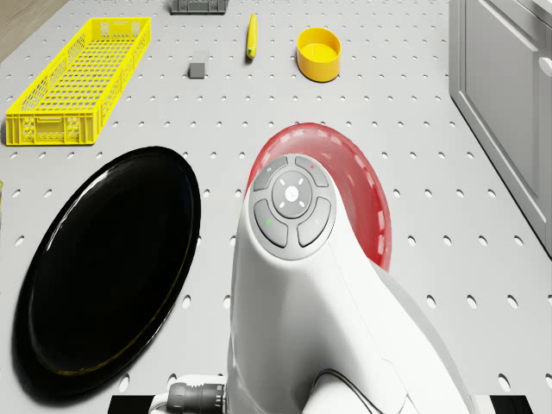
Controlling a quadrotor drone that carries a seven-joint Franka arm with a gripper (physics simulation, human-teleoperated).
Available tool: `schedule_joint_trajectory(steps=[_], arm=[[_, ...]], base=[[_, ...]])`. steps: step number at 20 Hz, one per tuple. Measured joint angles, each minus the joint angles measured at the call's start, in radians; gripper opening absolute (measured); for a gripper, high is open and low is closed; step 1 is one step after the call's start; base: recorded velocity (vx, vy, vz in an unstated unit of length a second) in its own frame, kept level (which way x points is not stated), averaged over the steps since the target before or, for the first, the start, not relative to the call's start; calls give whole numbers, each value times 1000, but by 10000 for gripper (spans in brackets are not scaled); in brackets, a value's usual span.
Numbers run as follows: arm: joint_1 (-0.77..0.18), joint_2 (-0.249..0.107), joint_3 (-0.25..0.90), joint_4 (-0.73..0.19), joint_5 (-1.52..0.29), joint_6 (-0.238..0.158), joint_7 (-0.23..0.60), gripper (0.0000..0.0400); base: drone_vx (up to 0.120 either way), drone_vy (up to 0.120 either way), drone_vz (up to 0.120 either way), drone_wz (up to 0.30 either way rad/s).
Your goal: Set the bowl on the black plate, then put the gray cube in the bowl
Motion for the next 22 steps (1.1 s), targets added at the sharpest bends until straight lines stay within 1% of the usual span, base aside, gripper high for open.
schedule_joint_trajectory(steps=[3,8,13,17,18,21,22], arm=[[-20,-19,11,0,2,5,15,400],[-41,-48,26,1,12,22,32,400],[-55,-75,37,3,25,43,44,400],[-64,-96,44,4,36,61,52,400],[-66,-101,46,5,38,65,54,400],[-71,-116,51,6,46,79,59,400],[-73,-121,53,6,49,83,60,400]], base=[[120,-120,0,0],[120,0,-8,0],[120,0,-120,0],[120,-100,-120,0],[120,0,-120,0],[120,0,0,0],[120,0,-120,0]])
